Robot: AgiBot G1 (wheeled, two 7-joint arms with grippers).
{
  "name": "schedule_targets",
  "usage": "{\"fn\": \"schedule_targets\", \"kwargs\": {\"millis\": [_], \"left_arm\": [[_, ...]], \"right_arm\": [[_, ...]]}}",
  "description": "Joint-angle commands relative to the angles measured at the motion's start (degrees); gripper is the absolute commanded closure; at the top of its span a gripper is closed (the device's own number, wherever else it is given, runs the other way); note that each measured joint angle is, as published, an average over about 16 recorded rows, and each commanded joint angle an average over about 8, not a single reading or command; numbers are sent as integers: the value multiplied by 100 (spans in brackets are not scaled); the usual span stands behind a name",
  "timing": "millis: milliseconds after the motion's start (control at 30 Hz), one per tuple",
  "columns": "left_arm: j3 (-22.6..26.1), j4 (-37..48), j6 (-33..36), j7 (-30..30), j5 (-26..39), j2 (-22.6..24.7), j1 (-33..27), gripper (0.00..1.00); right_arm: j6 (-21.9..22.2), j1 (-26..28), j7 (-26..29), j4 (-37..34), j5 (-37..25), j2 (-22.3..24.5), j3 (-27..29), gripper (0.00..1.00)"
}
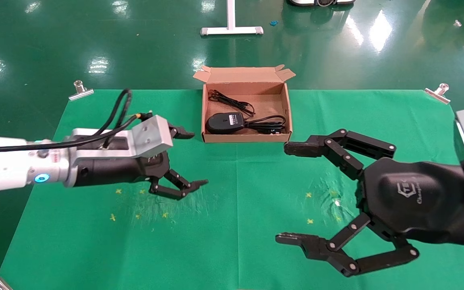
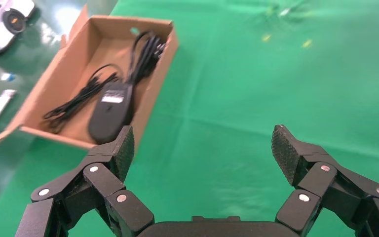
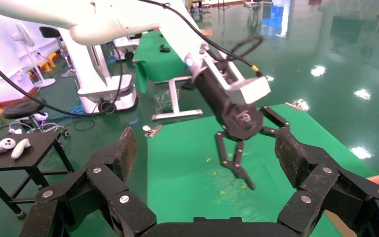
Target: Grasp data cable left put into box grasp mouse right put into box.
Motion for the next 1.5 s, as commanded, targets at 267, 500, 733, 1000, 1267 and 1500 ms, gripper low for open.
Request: {"fn": "schedule_targets", "kwargs": {"millis": [267,500,733,1000,1267,1500], "left_arm": [[-724,-11,647,166,-1038,-280,530,0],[-1295,-20,1157,297,-1854,-501,946,0],[-1859,-28,1662,427,-2663,-719,1359,0],[-2467,-37,2204,566,-3532,-954,1803,0],[-2746,-39,2449,622,-3936,-1060,2006,0],[-2678,-39,2392,612,-3840,-1037,1960,0]], "right_arm": [[1,1,-2,0,3,2,-4,0],[3,2,-4,0,5,3,-7,0],[4,2,-5,0,7,4,-10,0],[5,2,-7,-1,10,6,-13,0],[2,0,-8,-2,15,9,-12,0],[4,1,-8,-2,13,7,-13,0]]}}
